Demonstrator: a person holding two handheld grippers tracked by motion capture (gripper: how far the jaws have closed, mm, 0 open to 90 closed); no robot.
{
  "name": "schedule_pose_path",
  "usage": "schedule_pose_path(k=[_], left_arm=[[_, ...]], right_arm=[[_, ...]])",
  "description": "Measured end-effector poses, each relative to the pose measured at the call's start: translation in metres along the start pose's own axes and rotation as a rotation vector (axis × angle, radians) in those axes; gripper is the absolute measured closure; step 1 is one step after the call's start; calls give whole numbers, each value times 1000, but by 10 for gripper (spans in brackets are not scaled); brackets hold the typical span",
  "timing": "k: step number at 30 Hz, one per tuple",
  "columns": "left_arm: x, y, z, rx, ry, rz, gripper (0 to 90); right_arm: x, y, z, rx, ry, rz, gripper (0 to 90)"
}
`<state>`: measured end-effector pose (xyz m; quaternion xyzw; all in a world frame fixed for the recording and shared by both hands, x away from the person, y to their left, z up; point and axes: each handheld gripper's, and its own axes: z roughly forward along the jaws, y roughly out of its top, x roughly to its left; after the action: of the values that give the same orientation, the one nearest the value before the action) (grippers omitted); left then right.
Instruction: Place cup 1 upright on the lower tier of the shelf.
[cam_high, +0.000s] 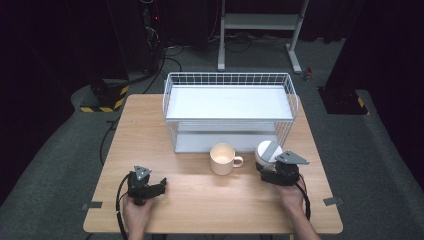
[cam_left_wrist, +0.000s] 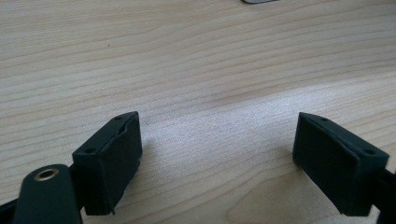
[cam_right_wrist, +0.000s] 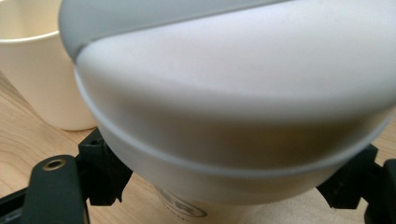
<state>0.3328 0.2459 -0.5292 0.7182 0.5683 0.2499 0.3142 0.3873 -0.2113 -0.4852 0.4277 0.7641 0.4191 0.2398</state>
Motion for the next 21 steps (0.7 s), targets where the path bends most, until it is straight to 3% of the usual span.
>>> schedule_pose_path(k=[13,21], left_arm=[[0,0,0,0,0,1,161],[0,0,0,0,0,1,161]], right_arm=[[-2,19,15,-1,4,1,189],[-6,30,34,12,-5,24,189]])
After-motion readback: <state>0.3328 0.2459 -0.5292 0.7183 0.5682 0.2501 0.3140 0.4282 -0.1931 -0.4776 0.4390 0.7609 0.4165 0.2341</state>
